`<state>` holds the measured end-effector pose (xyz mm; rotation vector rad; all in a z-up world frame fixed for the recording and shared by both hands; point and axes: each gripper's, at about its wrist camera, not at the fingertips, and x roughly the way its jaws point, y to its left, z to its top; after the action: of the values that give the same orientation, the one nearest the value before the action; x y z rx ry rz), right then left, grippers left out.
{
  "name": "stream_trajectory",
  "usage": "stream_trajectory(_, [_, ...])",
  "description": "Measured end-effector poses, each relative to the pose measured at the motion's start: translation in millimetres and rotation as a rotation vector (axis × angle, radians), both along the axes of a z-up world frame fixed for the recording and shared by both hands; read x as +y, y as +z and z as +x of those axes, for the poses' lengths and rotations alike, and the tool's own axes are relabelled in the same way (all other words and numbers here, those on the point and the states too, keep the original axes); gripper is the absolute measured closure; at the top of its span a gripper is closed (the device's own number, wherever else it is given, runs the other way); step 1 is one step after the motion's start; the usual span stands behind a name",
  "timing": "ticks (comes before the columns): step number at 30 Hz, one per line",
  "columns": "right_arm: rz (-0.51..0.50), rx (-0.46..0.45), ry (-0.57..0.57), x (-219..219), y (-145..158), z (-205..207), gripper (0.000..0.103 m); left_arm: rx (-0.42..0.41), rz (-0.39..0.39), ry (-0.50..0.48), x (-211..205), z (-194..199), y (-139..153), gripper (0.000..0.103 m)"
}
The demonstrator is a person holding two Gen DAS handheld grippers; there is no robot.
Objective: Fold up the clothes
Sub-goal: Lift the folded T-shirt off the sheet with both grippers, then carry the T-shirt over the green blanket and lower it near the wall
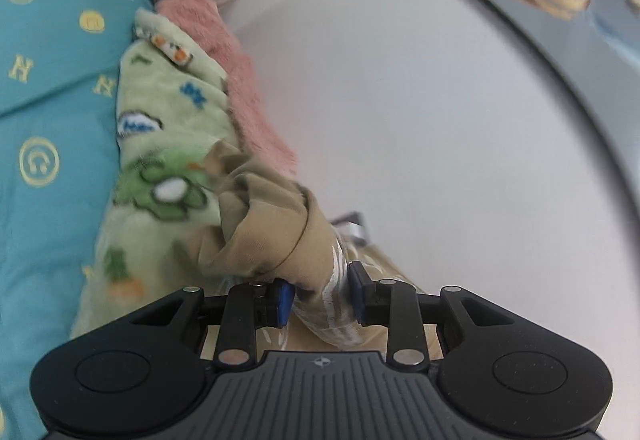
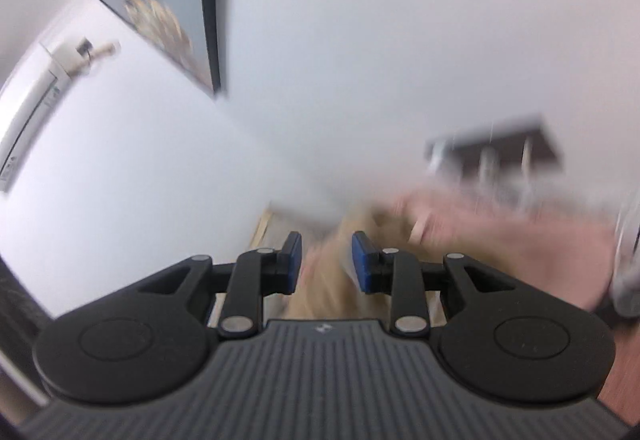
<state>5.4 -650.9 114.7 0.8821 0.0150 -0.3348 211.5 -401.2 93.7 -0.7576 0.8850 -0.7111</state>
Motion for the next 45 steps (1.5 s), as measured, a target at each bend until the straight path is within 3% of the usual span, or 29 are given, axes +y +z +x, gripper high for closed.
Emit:
stream_trajectory(2, [-0.005, 0.055, -0.014, -16.0, -20.3, -2.3, 0.073, -0.026, 0.051, -0.089, -20.4, 4.0, -29.6, 0.078])
stream_trajectory(4, [0.036, 0.135, -0.007, -24.2, -53.6, -4.7, 0.072, 0.029, 0.058, -0.088, -13.7, -4.5, -72.4, 0.079])
stream_trajectory(7, [0.133, 0.216, 0.041, -22.4, -109.3, -11.5, 0.072, 0.095, 0.020, -0.058, 10.5, -11.1, -122.8, 0.079])
stream_trajectory(9, [0.163, 0.252, 0.086, -4.5, -140.3, -10.3, 0.072, 0.117, -0.038, -0.064, 25.0, -10.6, -137.6, 0.080])
stream_trajectory(13, [0.270, 0.257, 0.205, 26.1, -172.8, 11.5, 0.070, 0.106, -0.095, -0.094, 42.5, -11.4, -125.9, 0.082])
stream_trajectory(14, [0.302, 0.246, 0.229, 31.7, -175.3, 20.6, 0.064, 0.098, -0.097, -0.107, 44.0, -12.8, -120.8, 0.082])
stream_trajectory(17, [0.357, 0.196, 0.269, 49.5, -178.7, 45.5, 0.016, 0.080, -0.098, -0.149, 48.5, -17.9, -106.7, 0.084])
stream_trajectory(19, [0.374, 0.156, 0.247, 53.5, -182.8, 57.4, 0.016, 0.072, -0.097, -0.173, 51.2, -21.7, -99.6, 0.085])
stream_trajectory(22, [0.487, 0.147, 0.171, 46.2, -199.7, 71.4, 0.015, 0.079, -0.113, -0.189, 61.8, -25.9, -96.4, 0.087])
stream_trajectory(25, [0.522, 0.116, 0.071, 36.7, -210.0, 72.2, 0.018, 0.072, -0.107, -0.207, 78.3, -28.2, -88.3, 0.090])
stream_trajectory(27, [0.480, 0.114, 0.074, 35.0, -204.4, 77.4, 0.043, 0.072, -0.093, -0.216, 88.1, -28.1, -81.0, 0.093])
stream_trajectory(28, [0.446, 0.134, 0.089, 35.1, -198.7, 79.9, 0.049, 0.070, -0.085, -0.215, 92.1, -27.2, -77.1, 0.096])
stream_trajectory(29, [0.408, 0.166, 0.102, 36.0, -191.8, 83.4, 0.065, 0.064, -0.081, -0.213, 95.6, -26.0, -72.9, 0.099])
stream_trajectory(30, [0.381, 0.188, 0.108, 38.2, -184.7, 82.9, 0.071, 0.061, -0.082, -0.207, 97.9, -24.1, -68.6, 0.100])
stream_trajectory(34, [0.329, 0.225, 0.102, 33.7, -160.8, 88.2, 0.079, 0.058, -0.101, -0.172, 95.7, -11.5, -47.7, 0.103])
stream_trajectory(38, [0.234, 0.220, 0.075, 15.3, -118.0, 97.4, 0.083, 0.055, -0.130, -0.175, 68.7, 2.2, -22.0, 0.103])
stream_trajectory(43, [0.075, 0.149, -0.038, -15.5, -57.0, 86.7, 0.084, -0.021, -0.119, -0.193, 33.2, -4.6, 1.3, 0.102])
stream_trajectory(45, [0.116, 0.124, -0.062, -34.7, -58.7, 70.1, 0.084, -0.092, -0.043, -0.219, 24.8, -20.7, 2.4, 0.097])
